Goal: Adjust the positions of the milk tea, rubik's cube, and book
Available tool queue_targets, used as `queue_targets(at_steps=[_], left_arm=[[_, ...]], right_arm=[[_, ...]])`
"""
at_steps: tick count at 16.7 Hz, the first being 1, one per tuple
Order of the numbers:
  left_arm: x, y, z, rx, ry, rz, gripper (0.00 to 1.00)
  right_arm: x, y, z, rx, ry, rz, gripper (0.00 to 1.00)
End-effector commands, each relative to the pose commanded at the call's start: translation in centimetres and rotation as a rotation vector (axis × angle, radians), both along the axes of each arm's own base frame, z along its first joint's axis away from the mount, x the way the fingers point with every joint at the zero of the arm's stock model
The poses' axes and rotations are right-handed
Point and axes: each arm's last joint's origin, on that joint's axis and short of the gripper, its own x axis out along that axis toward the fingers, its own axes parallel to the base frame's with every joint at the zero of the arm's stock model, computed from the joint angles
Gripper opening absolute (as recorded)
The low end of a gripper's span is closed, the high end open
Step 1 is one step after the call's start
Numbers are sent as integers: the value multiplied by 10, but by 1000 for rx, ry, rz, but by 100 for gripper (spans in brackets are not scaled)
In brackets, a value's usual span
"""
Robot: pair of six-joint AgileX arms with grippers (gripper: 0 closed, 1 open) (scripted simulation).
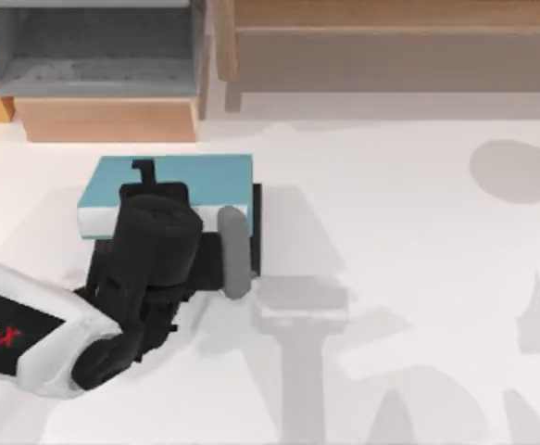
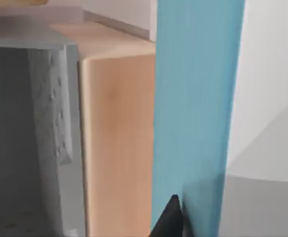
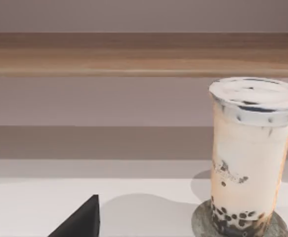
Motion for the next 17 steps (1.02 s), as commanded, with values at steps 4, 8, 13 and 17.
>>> queue_targets(at_steps=[4,8,13,17], left_arm=[[-5,-1,-14,18,45,-16,0],[-1,-1,-10,12,27,-10,0],[0,-1,-16,18,45,-16,0],[0,-1,-16,18,45,-16,15]], right_arm=[[0,0,0,0,0,0,100],[0,0,0,0,0,0,100],[0,0,0,0,0,0,100],[0,0,0,0,0,0,100]])
